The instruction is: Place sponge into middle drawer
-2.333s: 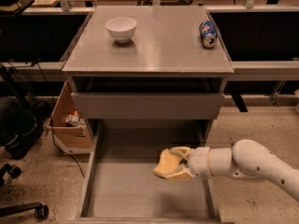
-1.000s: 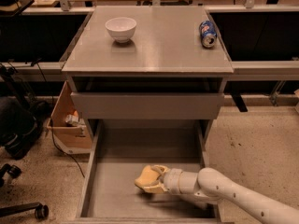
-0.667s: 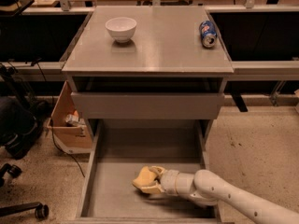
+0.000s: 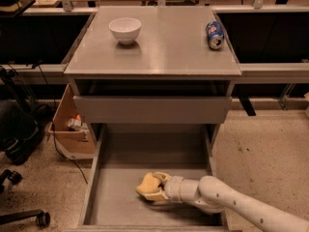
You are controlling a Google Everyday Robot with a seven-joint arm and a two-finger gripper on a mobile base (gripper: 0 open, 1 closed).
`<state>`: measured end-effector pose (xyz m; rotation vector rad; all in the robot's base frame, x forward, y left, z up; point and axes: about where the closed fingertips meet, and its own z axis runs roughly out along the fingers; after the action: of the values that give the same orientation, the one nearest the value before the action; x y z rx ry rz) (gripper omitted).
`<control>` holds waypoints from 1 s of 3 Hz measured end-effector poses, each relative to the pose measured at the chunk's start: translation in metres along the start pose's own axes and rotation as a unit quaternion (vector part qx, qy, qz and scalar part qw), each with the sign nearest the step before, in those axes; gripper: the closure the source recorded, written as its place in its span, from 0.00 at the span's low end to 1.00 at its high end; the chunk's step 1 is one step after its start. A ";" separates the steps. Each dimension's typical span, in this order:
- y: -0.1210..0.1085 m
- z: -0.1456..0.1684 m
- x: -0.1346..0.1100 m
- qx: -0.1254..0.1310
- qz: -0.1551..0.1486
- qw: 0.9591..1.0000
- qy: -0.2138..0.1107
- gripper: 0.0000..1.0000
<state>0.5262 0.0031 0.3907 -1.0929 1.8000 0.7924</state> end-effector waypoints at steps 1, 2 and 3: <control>0.001 0.001 0.001 -0.001 -0.002 1.000 0.000 0.36; 0.001 0.002 0.000 -0.003 -0.004 1.000 0.000 0.13; 0.002 0.002 0.000 -0.005 -0.005 1.000 0.000 0.00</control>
Offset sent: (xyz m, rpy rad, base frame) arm 0.0001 0.0022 -0.0019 -0.0098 -0.0158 0.0219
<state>0.5251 0.0062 0.3902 -1.1060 1.7911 0.7961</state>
